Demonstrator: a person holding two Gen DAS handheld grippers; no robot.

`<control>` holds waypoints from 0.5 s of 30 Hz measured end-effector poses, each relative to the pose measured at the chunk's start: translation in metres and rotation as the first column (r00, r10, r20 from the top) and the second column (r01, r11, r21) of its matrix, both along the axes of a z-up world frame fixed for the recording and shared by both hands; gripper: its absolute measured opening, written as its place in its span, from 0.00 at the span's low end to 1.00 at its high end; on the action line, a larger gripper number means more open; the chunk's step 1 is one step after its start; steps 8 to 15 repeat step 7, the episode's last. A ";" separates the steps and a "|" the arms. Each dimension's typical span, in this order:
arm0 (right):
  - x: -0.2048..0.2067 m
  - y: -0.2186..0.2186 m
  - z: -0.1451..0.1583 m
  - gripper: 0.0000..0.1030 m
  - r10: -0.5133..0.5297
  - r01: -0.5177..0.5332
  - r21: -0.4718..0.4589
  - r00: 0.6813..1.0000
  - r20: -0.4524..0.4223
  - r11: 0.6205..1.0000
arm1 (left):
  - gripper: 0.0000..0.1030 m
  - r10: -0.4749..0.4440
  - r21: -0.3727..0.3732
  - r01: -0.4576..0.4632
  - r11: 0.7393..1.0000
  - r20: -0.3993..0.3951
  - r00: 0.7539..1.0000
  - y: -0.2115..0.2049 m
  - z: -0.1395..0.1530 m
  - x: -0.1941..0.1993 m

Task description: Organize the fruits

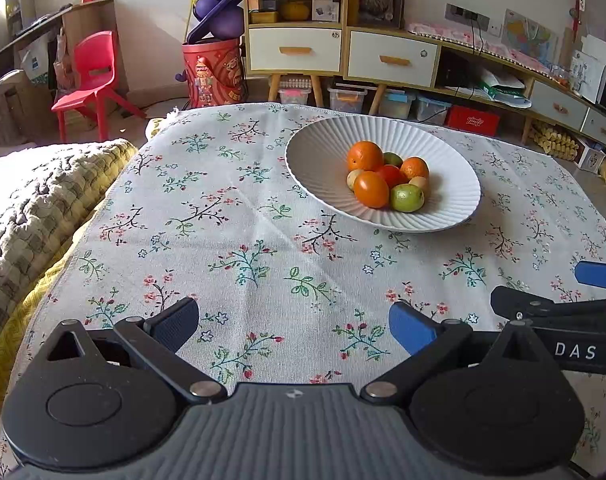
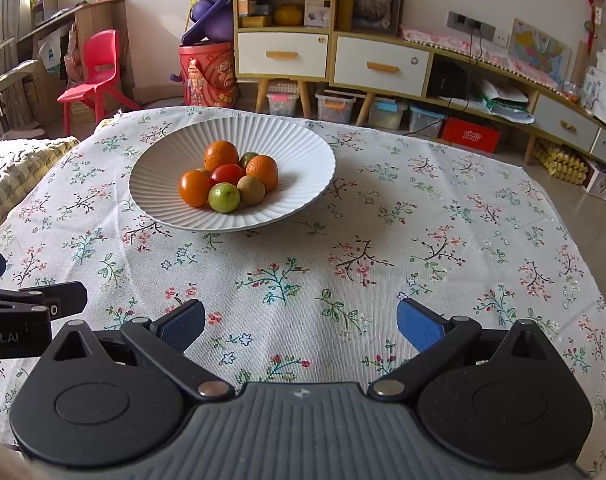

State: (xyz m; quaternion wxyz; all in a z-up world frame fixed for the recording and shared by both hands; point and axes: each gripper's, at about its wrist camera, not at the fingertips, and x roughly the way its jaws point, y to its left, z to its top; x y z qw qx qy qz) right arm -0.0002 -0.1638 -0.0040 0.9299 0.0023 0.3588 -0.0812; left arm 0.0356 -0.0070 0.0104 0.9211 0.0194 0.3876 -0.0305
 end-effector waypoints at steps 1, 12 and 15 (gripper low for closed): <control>0.000 0.000 0.000 0.99 0.000 0.000 -0.001 1.000 0.000 1.000 | 0.89 0.000 0.001 0.000 1.000 0.001 1.000 0.000 0.000 0.000; 0.000 0.000 0.000 0.99 0.000 0.000 0.001 1.000 0.001 1.000 | 0.89 0.004 0.022 -0.004 1.000 -0.007 1.000 -0.001 -0.001 0.000; 0.000 0.000 0.000 0.99 0.000 0.000 0.001 1.000 0.001 1.000 | 0.89 0.004 0.022 -0.004 1.000 -0.007 1.000 -0.001 -0.001 0.000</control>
